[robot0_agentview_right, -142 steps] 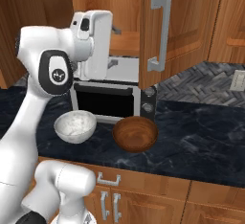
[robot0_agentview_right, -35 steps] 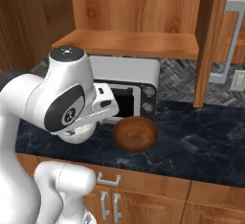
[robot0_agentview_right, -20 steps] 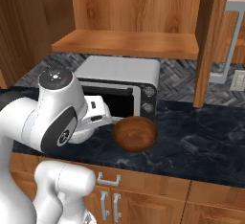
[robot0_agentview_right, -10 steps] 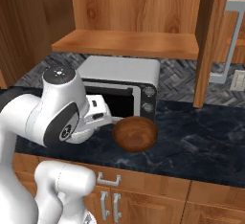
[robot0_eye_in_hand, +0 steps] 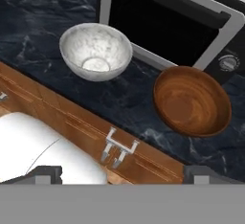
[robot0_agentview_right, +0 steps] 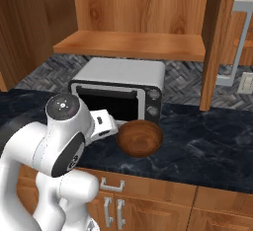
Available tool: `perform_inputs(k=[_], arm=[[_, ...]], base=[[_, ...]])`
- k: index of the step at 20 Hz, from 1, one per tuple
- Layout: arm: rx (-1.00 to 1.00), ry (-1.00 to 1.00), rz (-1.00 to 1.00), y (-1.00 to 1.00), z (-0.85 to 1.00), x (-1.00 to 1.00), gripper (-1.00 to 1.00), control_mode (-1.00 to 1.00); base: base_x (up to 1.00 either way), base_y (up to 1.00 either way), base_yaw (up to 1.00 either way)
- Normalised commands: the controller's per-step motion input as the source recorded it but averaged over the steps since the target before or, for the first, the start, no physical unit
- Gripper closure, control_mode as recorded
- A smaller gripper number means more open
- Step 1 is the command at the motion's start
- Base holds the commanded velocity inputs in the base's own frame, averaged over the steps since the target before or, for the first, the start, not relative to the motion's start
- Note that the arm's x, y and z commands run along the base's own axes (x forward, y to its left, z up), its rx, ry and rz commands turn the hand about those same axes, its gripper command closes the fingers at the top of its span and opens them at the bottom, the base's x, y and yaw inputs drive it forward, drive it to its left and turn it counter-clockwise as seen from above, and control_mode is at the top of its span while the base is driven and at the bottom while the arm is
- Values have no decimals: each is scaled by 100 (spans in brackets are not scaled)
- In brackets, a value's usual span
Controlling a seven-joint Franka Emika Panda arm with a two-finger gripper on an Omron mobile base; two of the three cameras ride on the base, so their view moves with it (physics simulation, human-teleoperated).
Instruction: Open the cabinet. Pick the bowls from the counter and place them in the cabinet. Then close the cabinet.
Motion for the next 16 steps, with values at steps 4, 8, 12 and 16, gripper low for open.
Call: perform_inputs(k=[4, 8, 12, 16], arm=[[0, 2, 0, 0, -6, 17, -100, -100], [0, 20, 0, 0, 0, 37, -100, -100], [-3, 17, 0, 1, -15, 42, -100, -100], [-3, 7, 1, 0, -39, 33, -100, -100]], base=[[0, 0, 0], [0, 0, 0], [0, 0, 0], [0, 0, 0]])
